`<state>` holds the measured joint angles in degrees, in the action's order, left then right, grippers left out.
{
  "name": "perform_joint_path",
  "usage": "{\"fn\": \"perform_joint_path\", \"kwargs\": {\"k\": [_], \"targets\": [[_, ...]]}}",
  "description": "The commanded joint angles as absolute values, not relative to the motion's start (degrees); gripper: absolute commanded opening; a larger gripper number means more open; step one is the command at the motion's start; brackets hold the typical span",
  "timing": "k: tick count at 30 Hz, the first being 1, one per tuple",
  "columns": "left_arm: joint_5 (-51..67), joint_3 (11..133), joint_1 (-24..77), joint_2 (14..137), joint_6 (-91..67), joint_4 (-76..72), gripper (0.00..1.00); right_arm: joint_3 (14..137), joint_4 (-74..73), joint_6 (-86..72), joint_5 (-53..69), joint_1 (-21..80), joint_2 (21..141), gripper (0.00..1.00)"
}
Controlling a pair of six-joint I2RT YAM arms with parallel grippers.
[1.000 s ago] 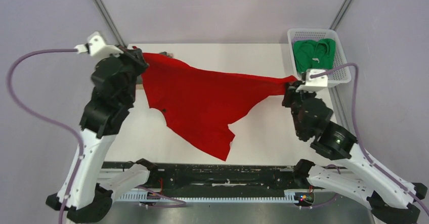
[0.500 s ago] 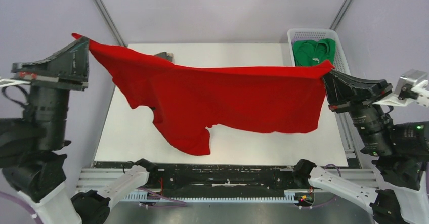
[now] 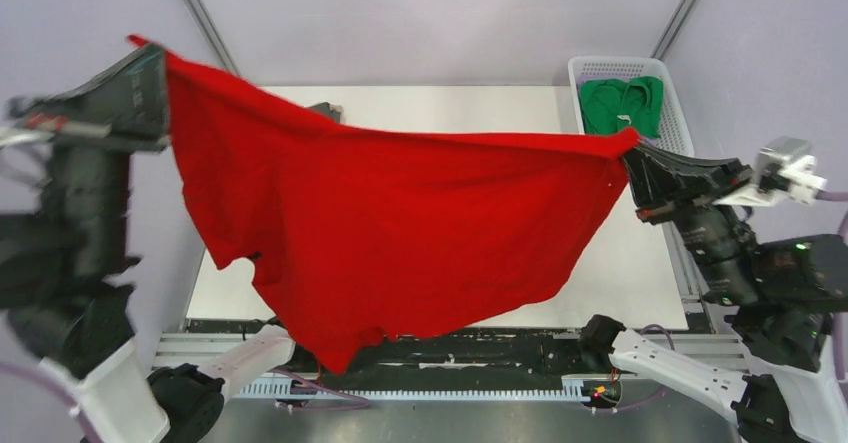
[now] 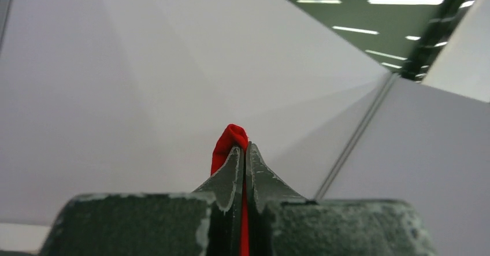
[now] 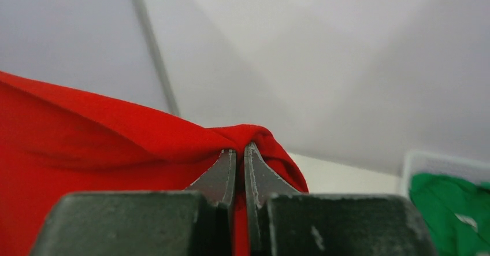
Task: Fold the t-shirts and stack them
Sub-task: Flatten out the tshirt
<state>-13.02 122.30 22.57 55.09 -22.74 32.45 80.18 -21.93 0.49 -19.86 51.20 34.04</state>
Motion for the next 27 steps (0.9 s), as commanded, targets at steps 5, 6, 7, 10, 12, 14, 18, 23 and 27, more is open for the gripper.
{"fn": "perform_joint_path", "kwargs": {"k": [5,6,7,10,12,14,18,23,27], "targets": [[-36.9,101.1,21.9,75.9,-15.3,22.6,0.02,64.4,-19.9,0.1,-76.0,50.8,46.8,0.02],[-37.8,99.0,21.2,78.8,-15.2,21.0,0.02,62.3,-19.6,0.1,-77.9,49.9,48.8,0.02],[-38.4,97.0,20.7,82.4,-16.1,20.0,0.02,60.8,-19.7,-2.9,-76.5,48.1,50.8,0.03],[-34.6,94.4,18.6,93.8,-20.9,19.6,0.02,53.5,-13.1,-2.3,-62.8,41.4,56.4,0.04],[-31.5,94.4,17.9,100.9,-22.9,18.6,0.02,50.2,-6.0,-0.5,-51.8,36.2,62.8,0.05],[-29.7,96.3,17.7,107.7,-23.3,17.1,0.02,50.4,-2.8,-0.5,-43.2,31.5,70.7,0.04],[-29.0,104.6,17.7,120.0,-22.9,17.9,0.06,56.2,1.6,-0.5,-34.8,25.4,85.6,0.10],[-27.6,116.8,17.5,130.6,-19.8,22.6,0.70,68.9,0.1,-1.4,-32.5,20.6,101.4,0.36],[-26.7,129.1,17.6,134.5,-18.3,29.6,1.00,87.3,-11.2,-5.5,-34.4,16.2,114.5,0.56]]}}
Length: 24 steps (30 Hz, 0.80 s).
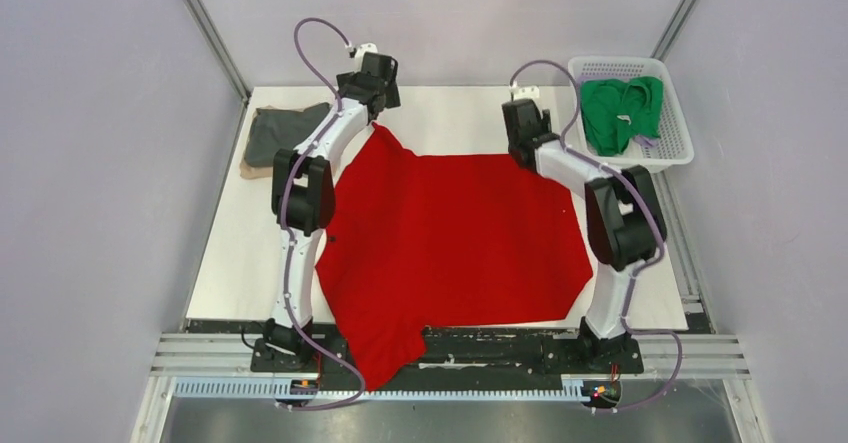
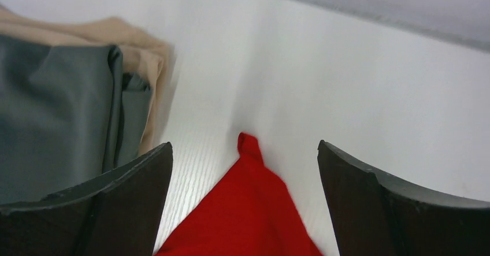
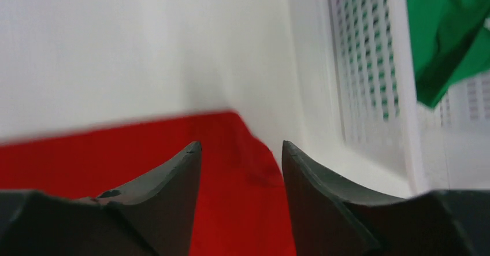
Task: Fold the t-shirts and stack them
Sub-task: Flatten out the tshirt
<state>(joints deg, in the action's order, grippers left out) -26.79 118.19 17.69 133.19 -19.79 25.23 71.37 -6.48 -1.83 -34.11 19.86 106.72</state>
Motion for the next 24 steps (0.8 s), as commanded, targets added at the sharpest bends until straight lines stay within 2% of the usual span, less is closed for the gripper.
{"fn": "perform_joint_path", "kwargs": {"k": [1,2,3,5,6,14,18,24], "targets": [[-27.3,130.6,17.5,134.1,-18.2,30.7,1.00,90.6,-13.9,-5.7,-36.1,15.7,116.4,0.59],[-27.4,130.7,17.5,132.9,-18.3,31.2,1.00,93.0,-15.7,-5.7,-37.8,15.6,117.2,0.62],[-27.2,129.8,17.6,131.1,-18.7,31.3,1.00,93.5,-16.5,-5.5,-38.6,15.5,116.9,0.69],[-25.2,126.0,17.6,126.8,-20.0,30.7,1.00,89.5,-14.9,-5.1,-35.9,15.6,113.2,0.96],[-23.8,123.3,17.6,124.5,-21.1,30.5,1.00,86.9,-13.7,-5.1,-33.5,15.6,111.2,0.98],[-13.6,102.5,20.1,112.5,-28.9,30.6,1.00,62.6,-6.3,-6.4,-2.6,15.7,96.2,0.98],[-8.9,98.6,20.4,114.6,-31.0,28.9,1.00,52.9,-1.3,-8.2,-0.2,15.8,93.2,0.98],[-8.0,104.9,20.3,124.6,-32.5,29.7,1.00,49.3,-0.5,-8.8,-0.2,15.8,92.6,0.98]]}}
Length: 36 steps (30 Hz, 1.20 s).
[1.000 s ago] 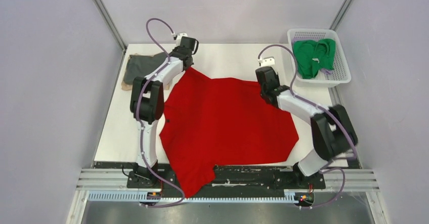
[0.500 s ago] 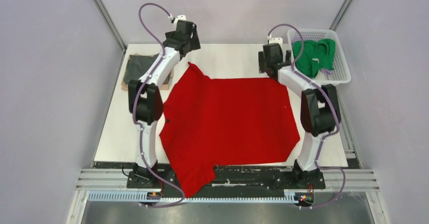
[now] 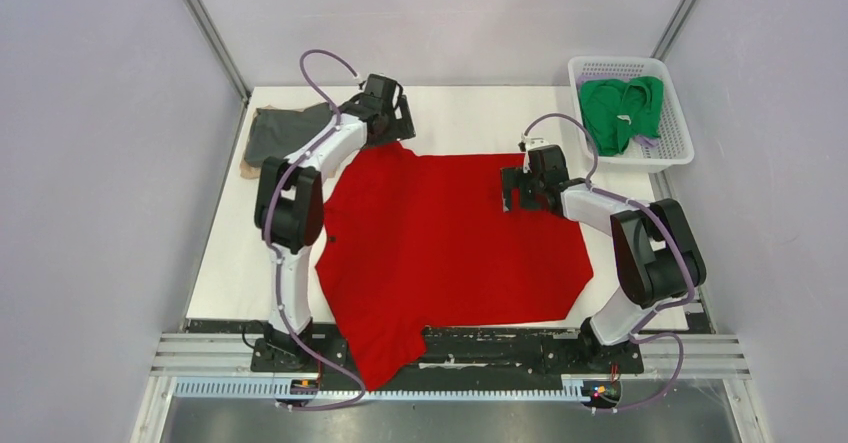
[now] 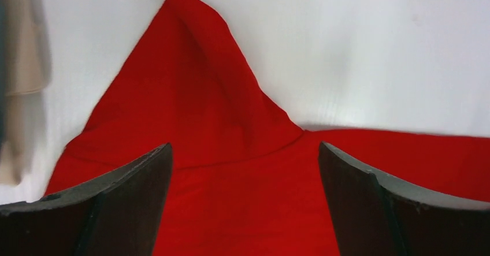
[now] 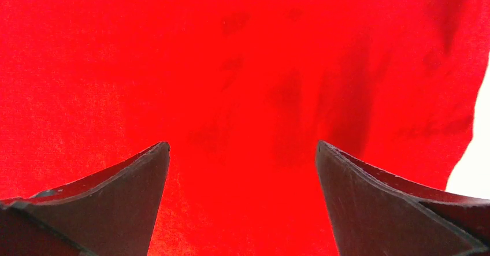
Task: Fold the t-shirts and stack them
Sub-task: Flatten out the tshirt
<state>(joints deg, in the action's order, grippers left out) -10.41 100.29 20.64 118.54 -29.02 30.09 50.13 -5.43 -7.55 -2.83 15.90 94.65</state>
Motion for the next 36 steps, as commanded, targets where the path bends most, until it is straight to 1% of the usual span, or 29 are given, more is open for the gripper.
{"fn": "perform_joint_path", "kwargs": {"k": [1,5,8,11,14,16,20,22,24,29,33,36], "targets": [[-7.5,106.8,20.3,126.7,-32.7,29.4,1.00,49.0,-0.5,-8.9,-0.2,15.8,92.5,0.98],[-5.4,114.4,20.3,134.7,-33.1,27.3,1.00,48.3,-0.4,-8.5,-2.3,15.8,92.5,0.98],[-3.3,123.0,20.3,141.3,-33.3,27.4,1.00,48.3,-0.4,-8.5,-4.9,15.7,92.8,0.98],[-1.4,129.8,20.4,145.2,-33.1,27.1,1.00,48.3,-0.5,-8.3,-5.8,15.7,92.9,0.98],[-3.1,132.0,20.3,145.7,-32.3,27.3,1.00,48.6,-0.4,-8.2,-6.5,15.7,93.2,0.98],[-5.0,130.9,20.3,144.2,-31.1,28.0,1.00,48.7,-0.5,-8.3,-7.4,15.7,93.1,0.98],[-11.3,130.2,20.3,141.6,-28.4,35.2,1.00,48.7,-0.6,-8.4,-8.6,15.7,92.4,0.98],[-14.8,128.3,20.3,139.3,-28.0,40.0,1.00,48.8,-0.4,-8.5,-9.2,15.7,92.3,0.98],[-15.6,121.4,20.3,135.1,-28.5,40.4,1.00,49.2,-0.5,-9.1,-9.0,15.6,92.6,0.98],[-9.0,102.5,20.4,123.9,-29.8,32.4,1.00,50.6,1.8,-9.9,-6.2,15.6,93.0,0.98],[-14.2,97.1,20.3,118.6,-30.4,30.5,1.00,50.2,1.6,-9.7,-5.9,15.6,92.3,0.98],[-14.6,95.2,20.4,115.7,-30.4,31.2,1.00,48.4,1.7,-9.7,-5.5,15.6,90.9,0.98]]}}
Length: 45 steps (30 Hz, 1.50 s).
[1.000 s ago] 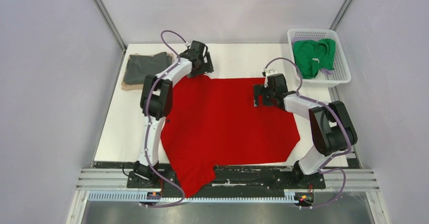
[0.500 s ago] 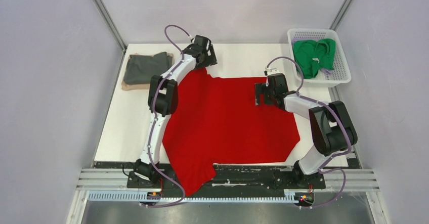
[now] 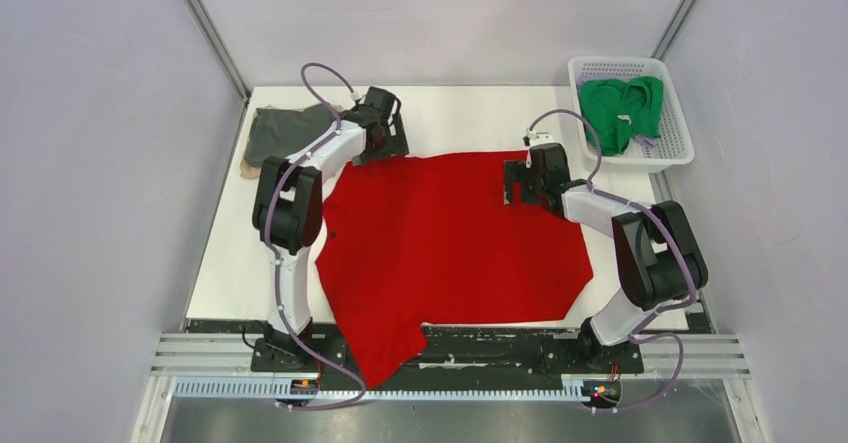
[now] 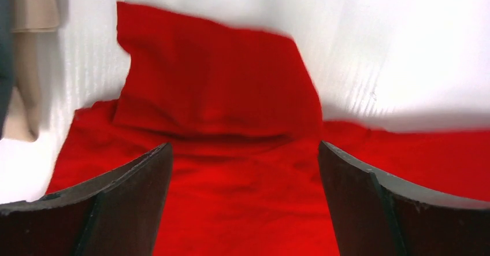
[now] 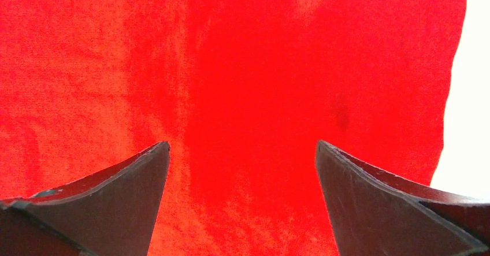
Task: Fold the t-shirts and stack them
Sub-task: Flatten out the tshirt
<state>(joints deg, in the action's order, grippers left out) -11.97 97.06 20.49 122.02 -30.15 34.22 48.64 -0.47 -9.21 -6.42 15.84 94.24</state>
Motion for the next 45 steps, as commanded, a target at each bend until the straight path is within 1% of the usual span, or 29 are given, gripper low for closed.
{"fn": "perform_joint_path", "kwargs": {"k": [1,5,8,14,21,27,31,37,42,45], "targets": [[-14.4,94.0,20.4,114.5,-30.8,31.2,1.00,47.7,2.0,-9.8,-5.6,15.6,90.4,0.98],[-15.6,86.6,20.5,109.2,-31.6,29.8,1.00,46.0,2.2,-9.7,-5.9,15.6,89.0,0.98],[-13.3,82.7,20.4,106.9,-31.6,27.2,1.00,46.0,2.2,-9.5,-5.8,15.6,88.8,0.98],[-11.7,84.7,20.5,112.3,-32.2,27.7,1.00,46.8,2.6,-9.5,-5.9,15.5,91.0,0.98],[-17.5,99.4,20.1,125.8,-31.9,38.1,1.00,49.6,2.6,-10.0,-6.4,14.4,96.6,0.98],[-13.7,114.3,18.5,137.5,-31.5,44.9,1.00,54.1,1.5,-10.6,-6.4,13.7,102.1,0.98],[-9.9,128.5,16.3,146.1,-33.0,50.5,1.00,58.0,1.4,-10.8,-6.2,13.1,105.8,0.98],[-4.5,141.5,13.1,154.1,-35.4,48.6,1.00,65.1,1.5,-11.9,-5.5,11.4,112.2,0.98],[1.4,144.8,11.3,155.9,-36.4,39.5,1.00,72.3,0.8,-13.0,-5.2,9.6,116.8,0.98],[4.3,146.0,11.8,154.7,-32.7,36.6,1.00,74.1,-1.4,-12.9,-7.0,9.9,114.4,0.98]]}}
